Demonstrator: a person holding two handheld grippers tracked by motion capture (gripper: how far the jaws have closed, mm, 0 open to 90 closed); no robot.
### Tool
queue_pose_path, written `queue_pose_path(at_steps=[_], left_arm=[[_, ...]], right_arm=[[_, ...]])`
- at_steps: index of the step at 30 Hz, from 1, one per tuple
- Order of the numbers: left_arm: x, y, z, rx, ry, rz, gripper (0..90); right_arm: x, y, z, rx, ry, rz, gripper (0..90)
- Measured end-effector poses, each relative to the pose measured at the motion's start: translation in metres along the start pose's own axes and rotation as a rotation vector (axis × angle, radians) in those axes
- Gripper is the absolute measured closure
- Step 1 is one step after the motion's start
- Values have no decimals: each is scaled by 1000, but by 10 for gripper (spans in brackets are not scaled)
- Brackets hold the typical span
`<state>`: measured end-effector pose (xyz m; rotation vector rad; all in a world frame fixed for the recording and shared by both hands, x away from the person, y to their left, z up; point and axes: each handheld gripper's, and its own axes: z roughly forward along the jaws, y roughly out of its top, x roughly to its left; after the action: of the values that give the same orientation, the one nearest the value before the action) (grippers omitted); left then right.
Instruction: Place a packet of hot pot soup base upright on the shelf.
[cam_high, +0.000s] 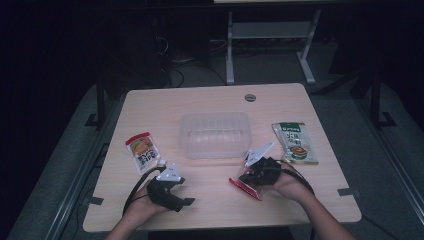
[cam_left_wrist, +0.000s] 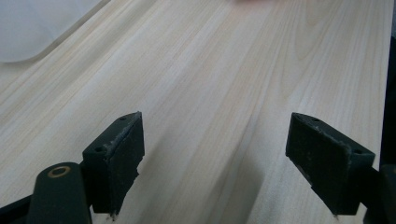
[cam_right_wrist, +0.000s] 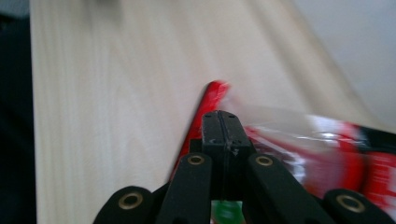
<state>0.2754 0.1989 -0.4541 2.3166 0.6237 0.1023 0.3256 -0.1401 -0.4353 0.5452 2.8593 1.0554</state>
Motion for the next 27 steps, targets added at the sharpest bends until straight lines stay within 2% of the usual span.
queue_pose_path(at_steps=[1,2,4,5,7,10,13,15,17,21,26,27], left_arm=[[0,0,0,0,0,0,191],[1,0,-1,2,-2,0,192],[1,-1,0,-7,-3,-10,194],[2,0,0,-9,-3,-12,195],[2,0,0,-5,-1,-16,197],[3,0,1,0,1,-16,200],[2,0,1,-1,2,-14,200],[1,0,1,-1,2,-12,201],[2,0,1,1,1,-12,201],[1,0,1,-2,-1,-6,201],[2,-1,1,8,-2,2,202],[2,0,1,8,-3,2,202]], right_arm=[[-6,-1,-7,-16,-21,25,900],[-12,-4,-15,-24,-64,38,900],[-26,-14,-29,-52,-112,137,900],[-34,-20,-35,-53,-144,164,900],[-49,-35,-43,-46,-197,212,900],[-64,-52,-47,7,-243,259,900],[-70,-62,-48,22,-237,290,900],[-70,-65,-49,15,-218,293,900],[-68,-64,-46,14,-202,285,900],[-67,-59,-38,57,-183,256,900],[-64,-62,-32,98,-159,244,900],[-63,-62,-32,92,-150,241,900]])
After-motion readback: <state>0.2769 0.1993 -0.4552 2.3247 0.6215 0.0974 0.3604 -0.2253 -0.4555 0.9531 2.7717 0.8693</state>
